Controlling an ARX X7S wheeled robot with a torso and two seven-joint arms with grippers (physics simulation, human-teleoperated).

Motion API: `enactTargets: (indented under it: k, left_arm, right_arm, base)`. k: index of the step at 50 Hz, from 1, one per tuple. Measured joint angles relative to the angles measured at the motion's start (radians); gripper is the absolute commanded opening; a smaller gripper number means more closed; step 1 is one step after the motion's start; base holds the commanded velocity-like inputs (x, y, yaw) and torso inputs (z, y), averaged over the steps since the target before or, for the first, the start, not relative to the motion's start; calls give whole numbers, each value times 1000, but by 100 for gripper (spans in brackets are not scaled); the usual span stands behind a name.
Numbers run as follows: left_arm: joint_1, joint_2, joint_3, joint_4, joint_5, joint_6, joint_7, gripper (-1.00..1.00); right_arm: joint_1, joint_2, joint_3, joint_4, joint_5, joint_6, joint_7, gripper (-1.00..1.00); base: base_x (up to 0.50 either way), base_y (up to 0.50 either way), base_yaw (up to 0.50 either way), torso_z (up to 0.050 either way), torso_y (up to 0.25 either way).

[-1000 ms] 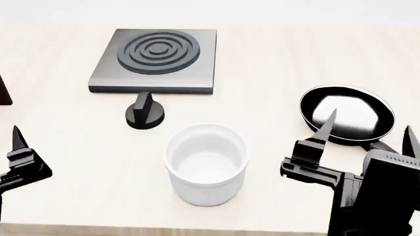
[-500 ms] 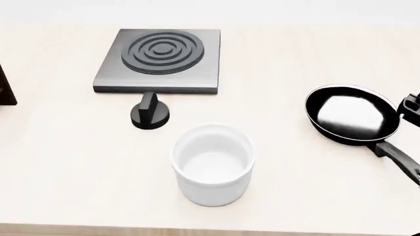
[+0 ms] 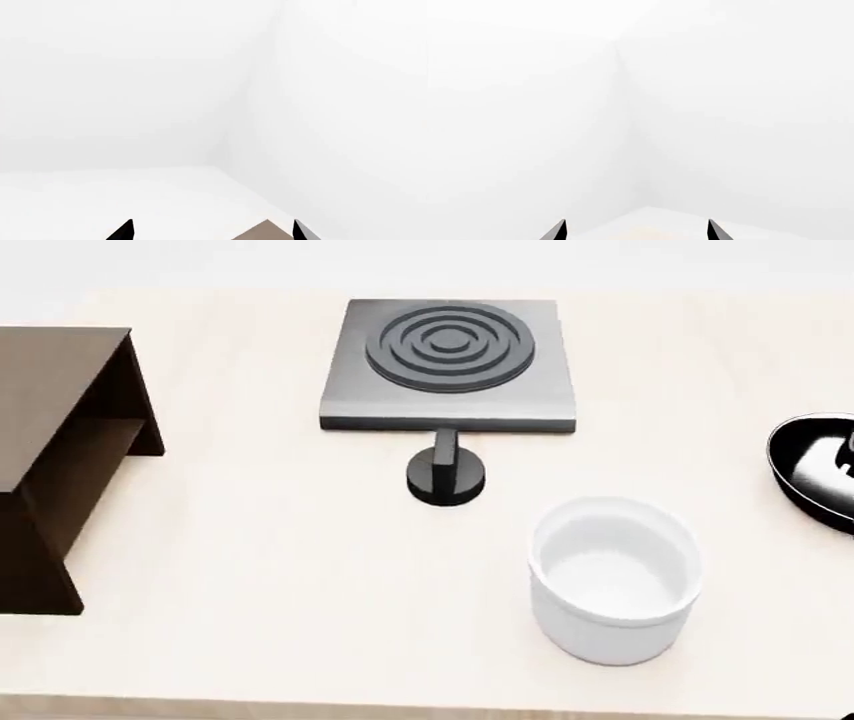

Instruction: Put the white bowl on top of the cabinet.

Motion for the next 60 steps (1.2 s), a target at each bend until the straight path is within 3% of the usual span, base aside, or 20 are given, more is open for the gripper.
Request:
enactTargets:
  k: [50,60]
  left_arm:
    - [9,-24,20,2,-35,6,-33,100]
    - [15,-28,23,-2,-38,15,-37,100]
  right_arm:
    - [-9,17,-8,5,13,-12,23,100]
    - [-4,13,-3,10,21,-4,33,100]
  base:
    - [0,499,0,0,0]
    - [19,0,0,0,0]
